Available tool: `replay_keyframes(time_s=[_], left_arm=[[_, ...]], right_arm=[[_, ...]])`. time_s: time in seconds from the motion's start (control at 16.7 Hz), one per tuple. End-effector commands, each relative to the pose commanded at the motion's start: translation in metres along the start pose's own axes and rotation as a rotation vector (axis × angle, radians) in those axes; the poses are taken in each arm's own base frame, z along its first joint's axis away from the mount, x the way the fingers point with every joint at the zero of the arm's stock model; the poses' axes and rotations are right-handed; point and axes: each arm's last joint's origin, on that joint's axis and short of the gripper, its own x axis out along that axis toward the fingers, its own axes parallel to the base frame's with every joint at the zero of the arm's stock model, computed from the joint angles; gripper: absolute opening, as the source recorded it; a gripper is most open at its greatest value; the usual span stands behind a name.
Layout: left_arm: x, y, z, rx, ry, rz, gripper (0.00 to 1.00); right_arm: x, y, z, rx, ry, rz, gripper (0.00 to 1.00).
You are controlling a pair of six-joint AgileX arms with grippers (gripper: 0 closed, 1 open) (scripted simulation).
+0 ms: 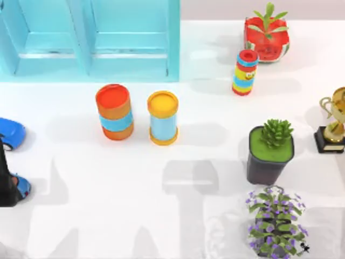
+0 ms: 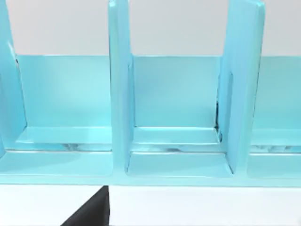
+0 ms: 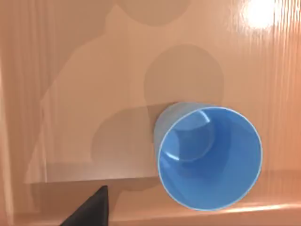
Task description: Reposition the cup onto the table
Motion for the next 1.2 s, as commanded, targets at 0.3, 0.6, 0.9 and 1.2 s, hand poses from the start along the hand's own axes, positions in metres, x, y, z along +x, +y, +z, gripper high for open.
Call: replay_keyframes(time_s=[0.3, 0.6, 0.9, 1.2], left_arm=[[0.000, 0.000, 0.000, 0.000, 0.000, 0.000, 1.00], [0.000, 0.000, 0.000, 0.000, 0.000, 0.000, 1.00], [0.000, 0.000, 0.000, 0.000, 0.000, 0.000, 1.00], [0.000, 0.000, 0.000, 0.000, 0.000, 0.000, 1.00]], right_arm=[[0.012, -0.045, 0.019, 0.001, 0.191, 0.109, 1.00], [0.013, -0.052, 0.021, 0.002, 0.213, 0.125, 1.00], [0.022, -0.051, 0.020, 0.002, 0.214, 0.126, 1.00], [0.064, -0.048, 0.014, 0.002, 0.213, 0.126, 1.00]])
